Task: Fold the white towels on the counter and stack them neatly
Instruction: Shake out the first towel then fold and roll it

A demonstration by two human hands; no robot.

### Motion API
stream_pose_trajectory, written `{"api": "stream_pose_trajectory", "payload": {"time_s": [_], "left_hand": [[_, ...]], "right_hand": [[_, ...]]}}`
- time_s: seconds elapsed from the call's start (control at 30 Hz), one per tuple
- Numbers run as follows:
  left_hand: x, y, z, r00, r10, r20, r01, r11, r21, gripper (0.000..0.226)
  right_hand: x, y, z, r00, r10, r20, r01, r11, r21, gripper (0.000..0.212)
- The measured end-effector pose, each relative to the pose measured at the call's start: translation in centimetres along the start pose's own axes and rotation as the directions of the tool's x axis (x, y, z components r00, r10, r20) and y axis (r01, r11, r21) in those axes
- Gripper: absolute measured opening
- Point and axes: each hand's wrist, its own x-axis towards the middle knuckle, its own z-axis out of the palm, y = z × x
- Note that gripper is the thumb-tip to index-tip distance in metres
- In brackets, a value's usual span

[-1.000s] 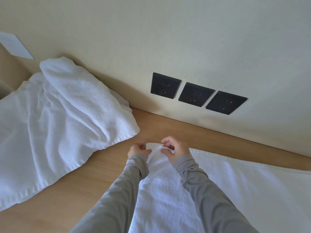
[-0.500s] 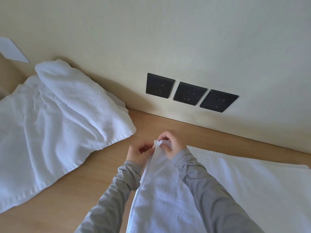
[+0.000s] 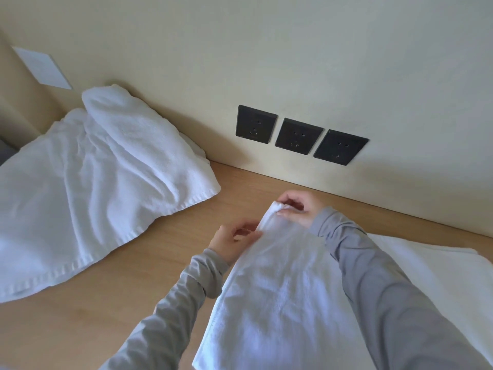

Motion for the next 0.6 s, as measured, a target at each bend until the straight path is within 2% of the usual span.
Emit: {"api": "stream_pose_trajectory", "payload": {"time_s": [0.1, 0.17, 0.27, 0.37, 0.6], "left_hand": [[-4.0, -2.9, 0.2, 0.996, -0.084, 0.006, 0.084, 0.996, 0.025, 0.031], [-6.7, -4.8, 0.5, 0.992, -0.104, -0.066, 0.108, 0.993, 0.054, 0.047], [-9.5, -6.3, 1.2, 0.987, 0.042, -0.157, -0.016, 0.987, 0.161, 0.063], [-10.3, -6.2, 2.1, 0.965, 0.226, -0.133, -0.173, 0.931, 0.322, 0.060], [-9.8, -6.5, 2.6, 0.942, 0.228, -0.248, -0.137, 0.932, 0.336, 0.041]], "right_hand": [[-0.7, 0.2, 0.3, 1.000, -0.025, -0.013, 0.026, 1.000, 0.011, 0.017], [-1.1, 0.2, 0.5, 0.998, -0.024, -0.051, 0.026, 0.999, 0.039, 0.014], [-1.4, -0.2, 0.4, 0.997, -0.015, -0.077, 0.020, 0.998, 0.062, 0.015], [-1.8, -0.6, 0.4, 0.998, -0.030, -0.064, 0.033, 0.998, 0.056, 0.016], [-2.7, -0.5, -0.2, 0.997, -0.011, -0.075, 0.020, 0.993, 0.113, 0.013]]}}
